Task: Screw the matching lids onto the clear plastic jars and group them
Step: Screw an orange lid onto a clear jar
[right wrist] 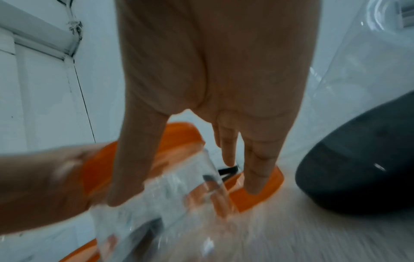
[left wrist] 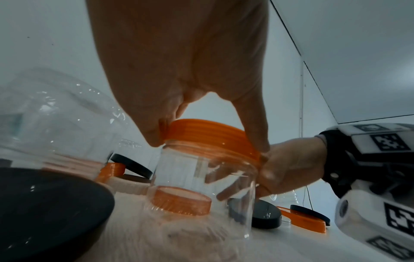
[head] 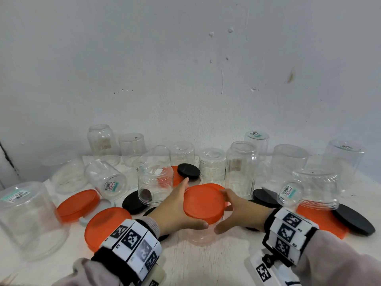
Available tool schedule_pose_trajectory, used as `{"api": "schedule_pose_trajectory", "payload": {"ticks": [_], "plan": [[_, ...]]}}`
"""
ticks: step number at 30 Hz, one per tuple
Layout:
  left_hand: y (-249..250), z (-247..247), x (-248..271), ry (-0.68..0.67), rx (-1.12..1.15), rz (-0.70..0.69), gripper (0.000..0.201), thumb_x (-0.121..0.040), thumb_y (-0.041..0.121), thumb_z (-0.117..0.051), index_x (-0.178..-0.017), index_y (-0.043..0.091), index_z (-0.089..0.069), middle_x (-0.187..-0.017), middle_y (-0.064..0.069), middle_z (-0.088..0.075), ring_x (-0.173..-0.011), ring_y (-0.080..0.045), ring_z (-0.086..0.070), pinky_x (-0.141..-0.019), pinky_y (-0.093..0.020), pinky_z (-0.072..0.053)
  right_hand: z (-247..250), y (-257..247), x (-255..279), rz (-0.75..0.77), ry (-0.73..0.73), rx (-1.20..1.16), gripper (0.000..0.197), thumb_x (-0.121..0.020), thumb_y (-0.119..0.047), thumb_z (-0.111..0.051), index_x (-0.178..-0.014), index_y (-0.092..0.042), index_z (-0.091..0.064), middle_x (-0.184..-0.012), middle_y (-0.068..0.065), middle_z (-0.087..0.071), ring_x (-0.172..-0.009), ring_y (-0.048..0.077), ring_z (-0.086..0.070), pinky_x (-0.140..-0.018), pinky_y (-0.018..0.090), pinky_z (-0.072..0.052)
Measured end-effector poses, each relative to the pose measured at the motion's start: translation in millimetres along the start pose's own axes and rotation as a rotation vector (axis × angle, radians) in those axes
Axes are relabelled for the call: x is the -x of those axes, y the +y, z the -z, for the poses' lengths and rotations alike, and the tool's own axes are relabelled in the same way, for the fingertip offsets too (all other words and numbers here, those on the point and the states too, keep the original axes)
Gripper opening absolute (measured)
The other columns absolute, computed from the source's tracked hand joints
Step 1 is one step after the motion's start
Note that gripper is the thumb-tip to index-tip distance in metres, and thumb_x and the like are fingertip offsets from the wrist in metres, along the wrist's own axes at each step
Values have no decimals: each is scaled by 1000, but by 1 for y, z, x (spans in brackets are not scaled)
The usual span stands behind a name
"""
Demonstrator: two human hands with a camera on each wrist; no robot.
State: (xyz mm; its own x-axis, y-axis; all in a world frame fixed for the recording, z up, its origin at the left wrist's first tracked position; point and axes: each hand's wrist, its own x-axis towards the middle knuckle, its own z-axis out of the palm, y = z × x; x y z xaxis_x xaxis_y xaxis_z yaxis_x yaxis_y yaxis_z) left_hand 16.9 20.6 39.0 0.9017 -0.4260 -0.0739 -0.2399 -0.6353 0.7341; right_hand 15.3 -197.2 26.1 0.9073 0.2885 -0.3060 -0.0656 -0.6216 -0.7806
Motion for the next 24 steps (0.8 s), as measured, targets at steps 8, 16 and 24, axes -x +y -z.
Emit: {"api": "schedule_pose_trajectory", "payload": {"ticks": [8, 16, 24], "plan": [[-18, -4, -3, -96, 197, 92, 125, -66, 23, -87, -150, 24, 5, -134, 12, -40, -124, -10, -43, -100, -19, -37, 16, -54, 1, 107, -35, 274, 109, -66, -36, -86, -148, -36, -15, -148, -10, -25, -126, 10, -34, -95, 23, -38], [-27, -8, -9, -100, 270, 78, 108, -64, 16, -88, -144, 25, -16, -131, 8, -49, -121, -10, -50, -101, -26, -44, 10, -86, -10, 98, -160, 652, 101, -71, -42, -81, -149, -38, -17, -149, -12, -24, -135, 15, -30, -104, 34, -38], [-34, -11, -10, -52, 326, 50, 98, -60, 14, -90, -136, 26, -30, -124, 9, -56, -112, -3, -56, -86, -12, -46, 5, -88, -16, 40, -125, 822, 103, -64, -71, -69, -148, -42, -16, -141, -7, -28, -128, 21, -38, -98, 39, -42]]}}
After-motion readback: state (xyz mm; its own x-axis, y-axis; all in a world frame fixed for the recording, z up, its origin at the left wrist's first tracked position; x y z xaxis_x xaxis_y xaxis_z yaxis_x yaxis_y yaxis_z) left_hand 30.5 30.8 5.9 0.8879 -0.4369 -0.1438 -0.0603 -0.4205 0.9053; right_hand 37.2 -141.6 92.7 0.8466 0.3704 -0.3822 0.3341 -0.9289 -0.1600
